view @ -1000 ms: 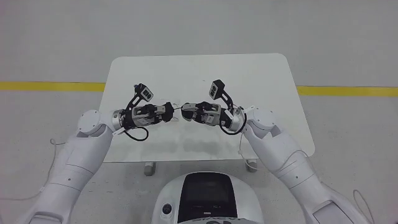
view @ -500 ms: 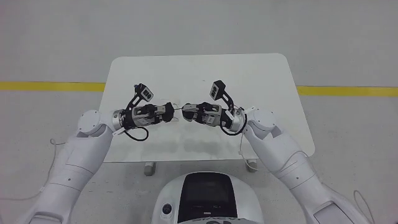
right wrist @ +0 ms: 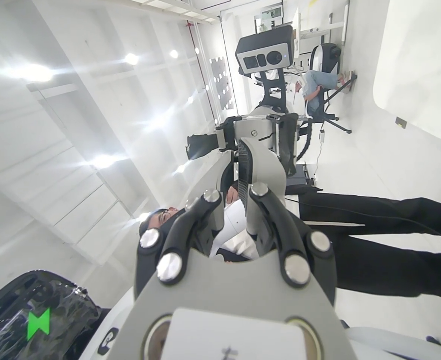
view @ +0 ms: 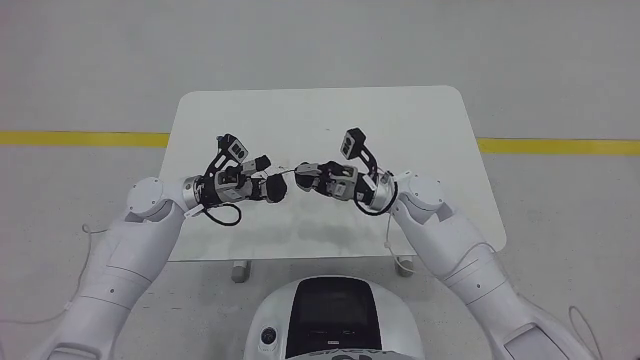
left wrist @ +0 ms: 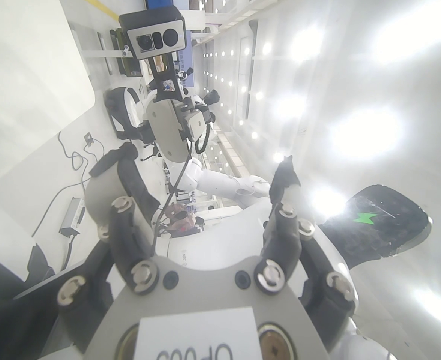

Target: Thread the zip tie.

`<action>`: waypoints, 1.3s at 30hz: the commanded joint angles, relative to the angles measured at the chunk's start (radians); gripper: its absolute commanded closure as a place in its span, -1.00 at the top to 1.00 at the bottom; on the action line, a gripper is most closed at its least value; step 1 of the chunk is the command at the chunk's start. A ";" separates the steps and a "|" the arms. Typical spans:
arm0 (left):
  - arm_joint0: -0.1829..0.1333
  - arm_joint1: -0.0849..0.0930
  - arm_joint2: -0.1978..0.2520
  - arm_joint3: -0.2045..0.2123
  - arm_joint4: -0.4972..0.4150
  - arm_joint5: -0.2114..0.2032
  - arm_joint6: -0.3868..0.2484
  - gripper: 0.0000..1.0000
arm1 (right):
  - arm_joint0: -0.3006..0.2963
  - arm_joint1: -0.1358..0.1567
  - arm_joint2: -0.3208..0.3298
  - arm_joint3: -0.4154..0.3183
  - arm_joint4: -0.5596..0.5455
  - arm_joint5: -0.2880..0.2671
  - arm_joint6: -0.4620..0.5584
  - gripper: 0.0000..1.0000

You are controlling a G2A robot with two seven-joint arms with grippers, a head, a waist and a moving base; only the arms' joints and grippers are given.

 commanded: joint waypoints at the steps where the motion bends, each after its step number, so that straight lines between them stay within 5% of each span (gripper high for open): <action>1: -0.001 0.000 0.001 0.001 0.000 0.000 0.001 0.32 | -0.002 -0.001 0.003 0.000 0.015 -0.007 -0.001 -1.00; 29: -0.009 0.001 0.009 0.014 -0.008 -0.004 0.000 -0.08 | 0.010 -0.014 -0.033 0.013 0.036 -0.035 -0.027 -1.00; 39: -0.008 0.003 0.007 0.016 -0.012 -0.014 -0.005 -0.28 | 0.014 -0.011 -0.045 0.005 -0.036 0.004 -0.054 -1.00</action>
